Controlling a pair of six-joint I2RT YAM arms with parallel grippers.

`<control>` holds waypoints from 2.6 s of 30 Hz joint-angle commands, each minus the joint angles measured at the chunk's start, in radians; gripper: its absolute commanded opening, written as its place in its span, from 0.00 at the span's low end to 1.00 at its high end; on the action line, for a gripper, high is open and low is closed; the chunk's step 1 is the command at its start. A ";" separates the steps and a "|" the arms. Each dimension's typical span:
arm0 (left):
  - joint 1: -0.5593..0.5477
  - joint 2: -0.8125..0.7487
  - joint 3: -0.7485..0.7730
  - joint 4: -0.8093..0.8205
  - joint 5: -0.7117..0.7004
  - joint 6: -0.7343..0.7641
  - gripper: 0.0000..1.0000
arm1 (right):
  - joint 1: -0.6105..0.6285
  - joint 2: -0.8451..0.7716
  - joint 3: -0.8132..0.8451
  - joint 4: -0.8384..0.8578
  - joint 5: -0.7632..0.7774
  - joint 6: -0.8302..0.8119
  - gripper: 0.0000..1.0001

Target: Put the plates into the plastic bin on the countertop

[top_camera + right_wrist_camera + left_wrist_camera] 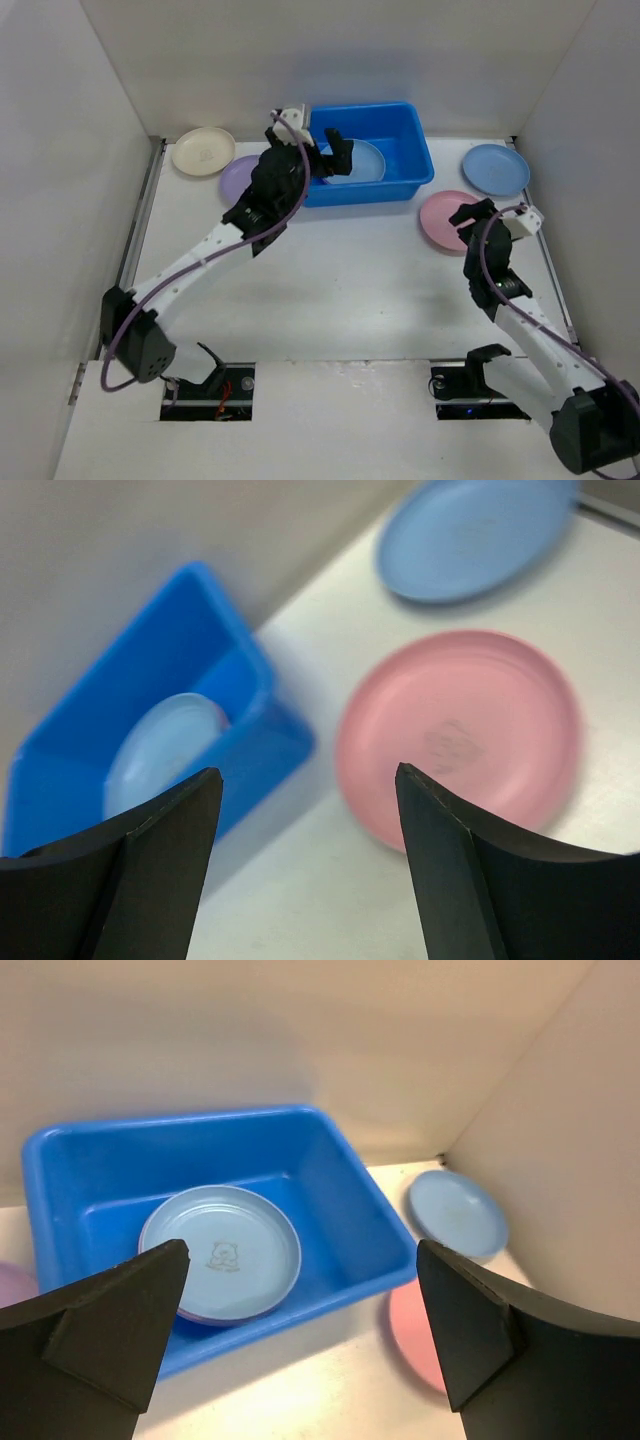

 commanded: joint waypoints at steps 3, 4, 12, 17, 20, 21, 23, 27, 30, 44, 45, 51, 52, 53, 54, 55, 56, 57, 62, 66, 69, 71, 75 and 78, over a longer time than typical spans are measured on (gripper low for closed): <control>-0.049 -0.165 -0.320 -0.002 -0.165 -0.037 1.00 | -0.211 -0.106 -0.106 -0.270 -0.158 0.143 0.80; -0.058 -0.203 -0.381 -0.006 -0.182 -0.053 1.00 | -0.282 -0.111 -0.127 -0.281 -0.229 0.158 0.81; -0.051 -0.441 -0.693 -0.080 -0.213 -0.163 1.00 | -0.541 0.071 -0.169 -0.143 -0.547 0.197 0.81; -0.049 -0.529 -0.783 -0.091 -0.211 -0.164 1.00 | -0.585 0.262 -0.120 -0.057 -0.660 0.214 0.79; -0.044 -0.570 -0.823 -0.089 -0.211 -0.164 1.00 | -0.601 0.334 -0.098 -0.030 -0.686 0.215 0.77; -0.043 -0.582 -0.837 -0.085 -0.211 -0.164 1.00 | -0.604 0.351 -0.095 -0.019 -0.693 0.215 0.76; -0.035 -0.598 -0.854 -0.078 -0.211 -0.166 1.00 | -0.621 0.375 -0.090 -0.003 -0.715 0.220 0.76; -0.028 -0.598 -0.868 -0.069 -0.213 -0.173 1.00 | -0.637 0.426 -0.069 0.010 -0.742 0.240 0.74; -0.024 -0.587 -0.878 -0.063 -0.219 -0.182 1.00 | -0.634 0.467 -0.041 0.009 -0.755 0.251 0.69; 0.003 -0.613 -0.927 -0.040 -0.211 -0.224 1.00 | -0.624 0.595 0.028 0.020 -0.786 0.309 0.20; 0.003 -0.613 -0.927 -0.040 -0.211 -0.224 1.00 | -0.624 0.574 0.017 0.020 -0.787 0.309 0.14; 0.015 -0.621 -0.943 -0.026 -0.220 -0.235 1.00 | -0.602 0.290 -0.102 0.003 -0.778 0.303 0.03; 0.017 -0.624 -0.946 -0.023 -0.220 -0.236 1.00 | -0.598 0.214 -0.127 -0.017 -0.773 0.304 0.03; 0.022 -0.627 -0.947 -0.023 -0.222 -0.239 1.00 | -0.592 0.139 -0.145 -0.052 -0.767 0.304 0.02; 0.026 -0.628 -0.949 -0.023 -0.222 -0.241 1.00 | -0.585 0.059 -0.156 -0.097 -0.750 0.300 0.02; 0.031 -0.628 -0.949 -0.023 -0.222 -0.244 1.00 | -0.572 -0.029 -0.159 -0.153 -0.727 0.295 0.02; 0.034 -0.630 -0.950 -0.023 -0.222 -0.247 1.00 | -0.550 -0.110 -0.153 -0.210 -0.697 0.285 0.02; 0.037 -0.630 -0.950 -0.023 -0.222 -0.248 1.00 | -0.523 -0.185 -0.138 -0.261 -0.656 0.275 0.02; 0.038 -0.622 -0.949 -0.022 -0.222 -0.255 1.00 | -0.380 -0.228 0.105 -0.387 -0.545 0.216 0.03; 0.035 -0.609 -0.944 -0.022 -0.222 -0.255 1.00 | -0.262 0.022 0.369 -0.362 -0.542 0.168 0.03; 0.035 -0.615 -0.952 -0.022 -0.222 -0.258 1.00 | -0.205 0.246 0.599 -0.371 -0.542 0.088 0.04; 0.035 -0.618 -0.961 -0.008 -0.222 -0.261 1.00 | -0.183 0.402 0.757 -0.400 -0.561 0.041 0.05; 0.041 -0.616 -0.973 0.017 -0.222 -0.261 1.00 | -0.165 0.700 1.062 -0.515 -0.637 -0.030 0.06; 0.041 -0.601 -0.970 0.018 -0.222 -0.261 1.00 | -0.144 0.881 1.239 -0.615 -0.663 -0.088 0.06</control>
